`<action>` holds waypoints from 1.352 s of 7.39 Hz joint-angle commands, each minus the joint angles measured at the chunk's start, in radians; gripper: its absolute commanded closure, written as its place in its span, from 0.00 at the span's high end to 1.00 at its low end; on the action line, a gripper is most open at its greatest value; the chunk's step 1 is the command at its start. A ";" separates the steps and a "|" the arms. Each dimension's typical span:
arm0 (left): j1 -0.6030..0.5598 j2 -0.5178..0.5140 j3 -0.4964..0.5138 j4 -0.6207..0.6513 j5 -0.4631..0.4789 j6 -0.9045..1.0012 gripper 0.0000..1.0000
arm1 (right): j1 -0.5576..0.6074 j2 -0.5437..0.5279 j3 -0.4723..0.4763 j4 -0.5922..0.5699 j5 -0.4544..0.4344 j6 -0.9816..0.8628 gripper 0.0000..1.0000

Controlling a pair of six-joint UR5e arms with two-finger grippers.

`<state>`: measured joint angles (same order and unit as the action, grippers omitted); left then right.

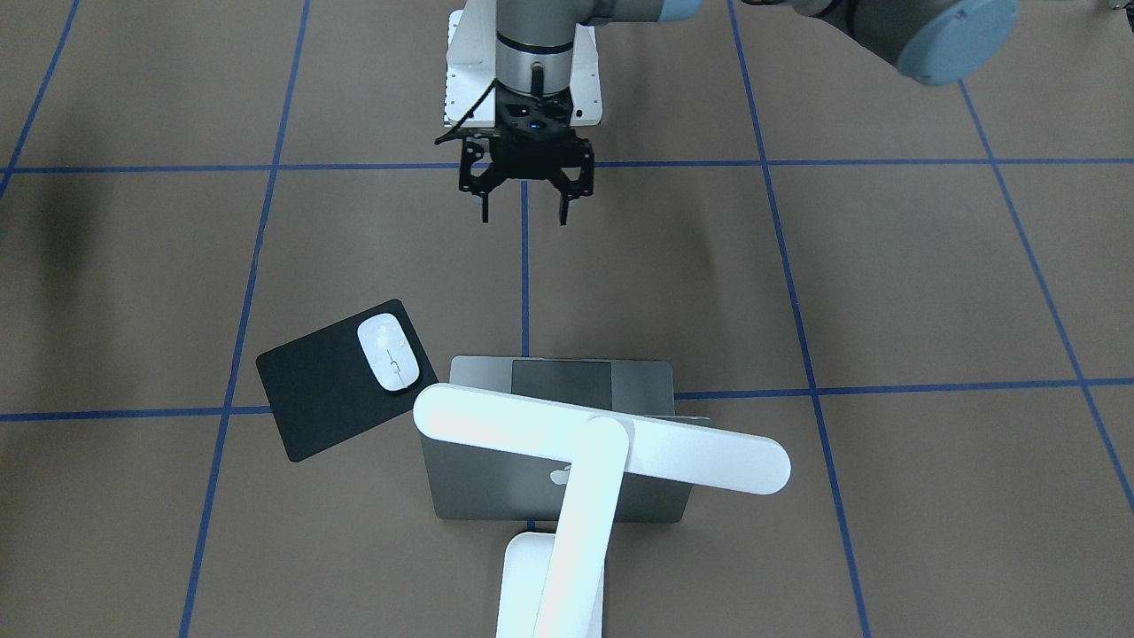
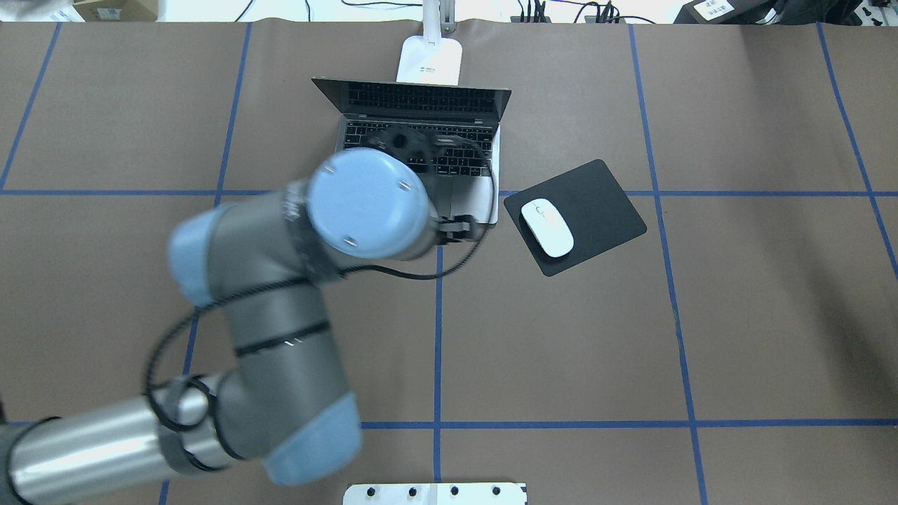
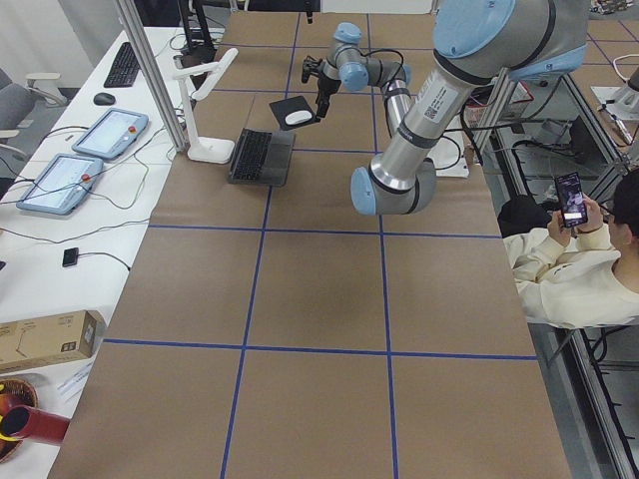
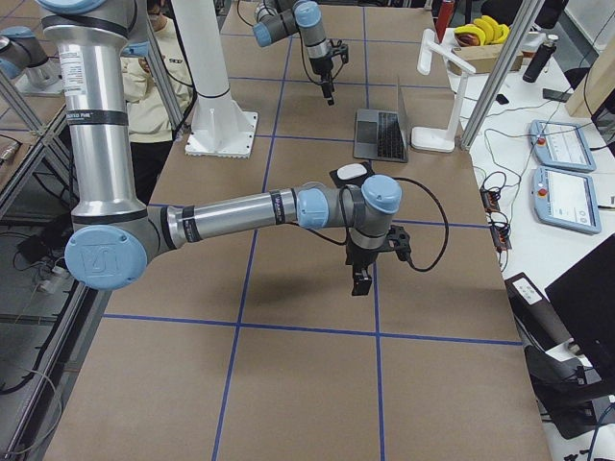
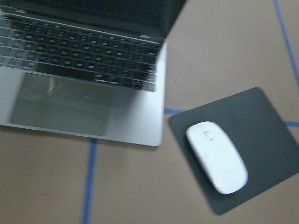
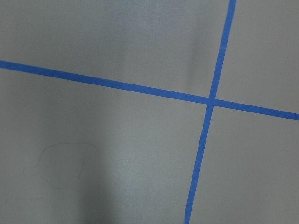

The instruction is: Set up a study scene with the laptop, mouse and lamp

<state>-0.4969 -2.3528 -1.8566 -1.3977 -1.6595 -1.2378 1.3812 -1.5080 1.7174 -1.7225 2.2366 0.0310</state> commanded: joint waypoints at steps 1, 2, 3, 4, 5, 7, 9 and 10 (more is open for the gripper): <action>-0.174 0.105 -0.072 0.126 -0.162 0.233 0.99 | 0.022 -0.001 -0.007 -0.002 0.000 0.003 1.00; -0.274 0.154 -0.072 0.140 -0.252 0.335 0.99 | 0.036 -0.004 -0.007 -0.002 0.000 0.001 1.00; -0.396 0.220 -0.073 0.137 -0.381 0.462 0.99 | 0.067 -0.015 -0.007 -0.002 0.004 -0.008 1.00; -0.499 0.278 -0.070 0.135 -0.463 0.583 0.99 | 0.093 -0.023 -0.006 -0.002 0.009 -0.013 1.00; -0.591 0.358 -0.066 0.128 -0.509 0.719 0.99 | 0.113 -0.032 -0.007 -0.002 0.026 -0.023 1.00; -0.743 0.434 0.014 0.120 -0.577 0.936 0.99 | 0.128 -0.060 -0.002 0.000 0.058 -0.026 1.00; -0.843 0.448 0.146 0.068 -0.606 1.065 0.99 | 0.128 -0.069 0.002 0.000 0.057 -0.026 1.00; -0.882 0.455 0.210 0.033 -0.611 1.124 0.99 | 0.128 -0.069 0.001 0.000 0.057 -0.028 1.00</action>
<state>-1.3221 -1.9077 -1.7286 -1.3236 -2.2597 -0.1946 1.5087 -1.5740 1.7174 -1.7228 2.2925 0.0040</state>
